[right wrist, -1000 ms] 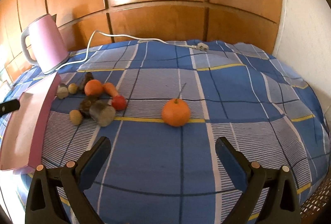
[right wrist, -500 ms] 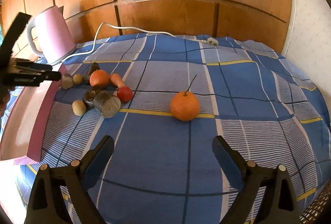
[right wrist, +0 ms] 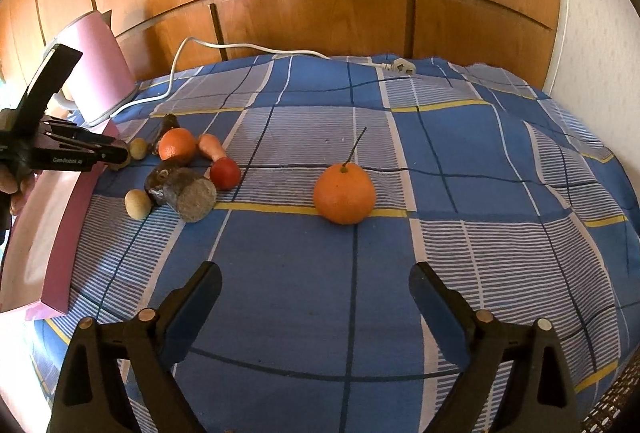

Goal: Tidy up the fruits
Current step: 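Reach the left gripper to the cut dark root piece and grasp it, then carry the root piece with the left gripper into the tray and release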

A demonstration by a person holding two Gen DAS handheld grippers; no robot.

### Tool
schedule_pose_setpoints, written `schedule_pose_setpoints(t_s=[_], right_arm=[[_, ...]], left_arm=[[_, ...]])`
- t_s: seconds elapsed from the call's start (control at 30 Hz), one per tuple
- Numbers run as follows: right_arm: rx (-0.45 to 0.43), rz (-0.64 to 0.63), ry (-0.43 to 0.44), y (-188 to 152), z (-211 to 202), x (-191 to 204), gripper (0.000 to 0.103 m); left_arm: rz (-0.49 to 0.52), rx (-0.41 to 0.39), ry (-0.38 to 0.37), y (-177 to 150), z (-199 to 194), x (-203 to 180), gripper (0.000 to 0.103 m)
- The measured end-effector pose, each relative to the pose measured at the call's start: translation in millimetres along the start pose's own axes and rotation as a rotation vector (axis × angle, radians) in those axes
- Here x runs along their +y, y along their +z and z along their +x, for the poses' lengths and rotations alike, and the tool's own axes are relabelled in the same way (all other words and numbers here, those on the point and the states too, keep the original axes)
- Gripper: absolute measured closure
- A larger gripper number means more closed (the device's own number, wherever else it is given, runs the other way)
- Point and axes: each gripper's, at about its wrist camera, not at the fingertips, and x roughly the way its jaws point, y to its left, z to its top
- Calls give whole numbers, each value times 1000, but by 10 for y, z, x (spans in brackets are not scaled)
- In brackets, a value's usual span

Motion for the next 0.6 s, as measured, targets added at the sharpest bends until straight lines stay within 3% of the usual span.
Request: schedule_pose_setpoints(t_s=[0.1, 0.27, 0.37, 0.6], right_arm=[[3, 2, -5, -2, 10, -7, 19], [18, 37, 1, 6, 30, -66, 24], [57, 81, 2, -17, 85, -142, 27], [64, 73, 1, -31, 83, -117, 30]], left_arm=[[-79, -77, -19, -53, -213, 13, 74], [-323, -192, -91, -208, -596, 171, 74], [-458, -216, -112, -373, -752, 267, 74], [-692, -220, -43, -892, -928, 419, 74]])
